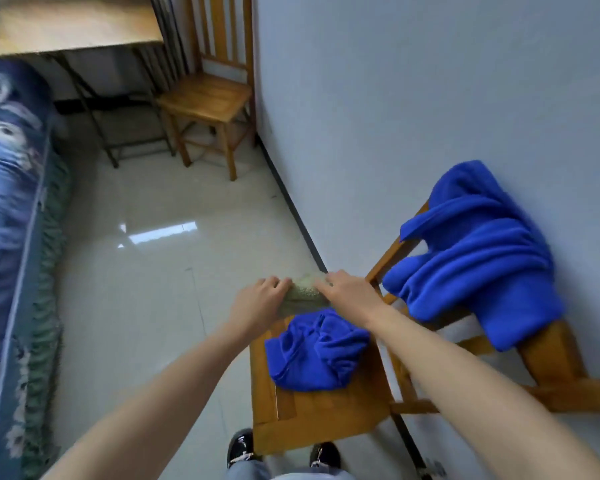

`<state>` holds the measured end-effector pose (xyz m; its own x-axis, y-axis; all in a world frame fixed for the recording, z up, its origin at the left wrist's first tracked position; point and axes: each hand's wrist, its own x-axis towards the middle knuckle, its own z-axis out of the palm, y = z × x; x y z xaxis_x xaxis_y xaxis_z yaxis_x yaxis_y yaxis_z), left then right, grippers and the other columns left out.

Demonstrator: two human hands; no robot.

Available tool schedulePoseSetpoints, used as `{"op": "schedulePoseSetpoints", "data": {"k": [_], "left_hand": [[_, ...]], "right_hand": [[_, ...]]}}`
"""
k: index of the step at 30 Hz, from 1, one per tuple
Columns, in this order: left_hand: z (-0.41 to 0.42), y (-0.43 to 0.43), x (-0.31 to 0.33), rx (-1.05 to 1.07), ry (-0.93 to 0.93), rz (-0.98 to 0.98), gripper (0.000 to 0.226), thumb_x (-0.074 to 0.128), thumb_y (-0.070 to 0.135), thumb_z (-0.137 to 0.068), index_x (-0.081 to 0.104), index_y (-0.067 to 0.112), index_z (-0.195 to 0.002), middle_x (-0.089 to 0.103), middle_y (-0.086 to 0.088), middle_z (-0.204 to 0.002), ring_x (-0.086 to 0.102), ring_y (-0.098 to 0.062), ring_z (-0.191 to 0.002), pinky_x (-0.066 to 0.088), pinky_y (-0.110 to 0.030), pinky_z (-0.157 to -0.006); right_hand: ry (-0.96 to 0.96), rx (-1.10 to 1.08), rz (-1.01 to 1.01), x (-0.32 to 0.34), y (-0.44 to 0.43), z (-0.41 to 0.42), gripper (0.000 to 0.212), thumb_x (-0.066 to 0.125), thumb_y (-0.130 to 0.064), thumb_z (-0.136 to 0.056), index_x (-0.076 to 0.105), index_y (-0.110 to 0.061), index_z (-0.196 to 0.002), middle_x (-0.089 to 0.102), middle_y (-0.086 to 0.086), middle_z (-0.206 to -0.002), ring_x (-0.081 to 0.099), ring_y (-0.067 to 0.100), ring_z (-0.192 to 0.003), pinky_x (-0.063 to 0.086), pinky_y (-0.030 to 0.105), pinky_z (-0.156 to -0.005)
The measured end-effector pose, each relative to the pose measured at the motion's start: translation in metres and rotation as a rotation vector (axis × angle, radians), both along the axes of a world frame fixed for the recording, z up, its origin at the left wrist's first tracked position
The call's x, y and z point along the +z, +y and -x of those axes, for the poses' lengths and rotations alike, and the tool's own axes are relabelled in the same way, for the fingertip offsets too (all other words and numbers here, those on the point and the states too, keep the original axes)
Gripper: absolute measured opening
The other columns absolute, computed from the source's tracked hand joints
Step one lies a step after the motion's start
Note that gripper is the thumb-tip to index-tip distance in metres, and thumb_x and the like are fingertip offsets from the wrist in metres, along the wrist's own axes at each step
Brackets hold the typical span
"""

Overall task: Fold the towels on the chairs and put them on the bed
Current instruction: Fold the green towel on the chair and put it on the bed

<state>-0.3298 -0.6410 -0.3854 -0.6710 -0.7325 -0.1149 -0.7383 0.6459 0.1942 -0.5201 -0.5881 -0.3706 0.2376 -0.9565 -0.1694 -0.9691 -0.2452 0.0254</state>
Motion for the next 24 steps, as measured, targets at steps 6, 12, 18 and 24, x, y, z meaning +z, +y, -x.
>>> {"op": "schedulePoseSetpoints", "data": {"k": [6, 12, 18, 24], "left_hand": [[0.025, -0.026, 0.111, -0.098, 0.104, 0.199, 0.039, 0.054, 0.02, -0.09, 0.04, 0.017, -0.126, 0.056, -0.007, -0.113, 0.056, -0.026, -0.101, 0.051, -0.04, -0.077], [0.053, -0.028, 0.208, -0.228, 0.17, 0.433, 0.031, 0.045, 0.018, -0.093, 0.042, 0.016, -0.124, 0.056, -0.006, -0.109, 0.057, -0.026, -0.096, 0.051, -0.04, -0.075], [0.078, -0.019, 0.267, -0.403, 0.284, 0.571, 0.033, 0.051, 0.024, -0.093, 0.042, 0.018, -0.124, 0.057, -0.004, -0.113, 0.057, -0.023, -0.097, 0.051, -0.039, -0.079], [0.082, 0.002, 0.287, -0.447, 0.346, 0.644, 0.035, 0.052, 0.027, -0.093, 0.045, 0.016, -0.125, 0.059, -0.005, -0.114, 0.059, -0.023, -0.096, 0.052, -0.039, -0.08]], "right_hand": [[0.053, -0.035, 0.156, 0.117, -0.007, 0.028, 0.034, 0.043, -0.01, -0.092, 0.043, -0.015, -0.126, 0.053, 0.009, -0.112, 0.051, 0.025, -0.1, 0.044, 0.034, -0.072], [0.078, -0.129, 0.375, 0.213, 0.019, 0.048, 0.028, 0.04, -0.009, -0.093, 0.049, -0.012, -0.12, 0.058, 0.01, -0.107, 0.054, 0.025, -0.094, 0.045, 0.031, -0.071], [0.092, -0.191, 0.57, 0.273, 0.059, 0.063, 0.024, 0.048, -0.01, -0.091, 0.056, -0.011, -0.113, 0.062, 0.01, -0.098, 0.058, 0.025, -0.084, 0.048, 0.032, -0.067], [0.102, -0.056, 0.719, 0.291, 0.08, 0.075, 0.023, 0.074, -0.001, -0.068, 0.062, -0.01, -0.085, 0.061, 0.006, -0.066, 0.056, 0.018, -0.05, 0.044, 0.023, -0.039]]}}
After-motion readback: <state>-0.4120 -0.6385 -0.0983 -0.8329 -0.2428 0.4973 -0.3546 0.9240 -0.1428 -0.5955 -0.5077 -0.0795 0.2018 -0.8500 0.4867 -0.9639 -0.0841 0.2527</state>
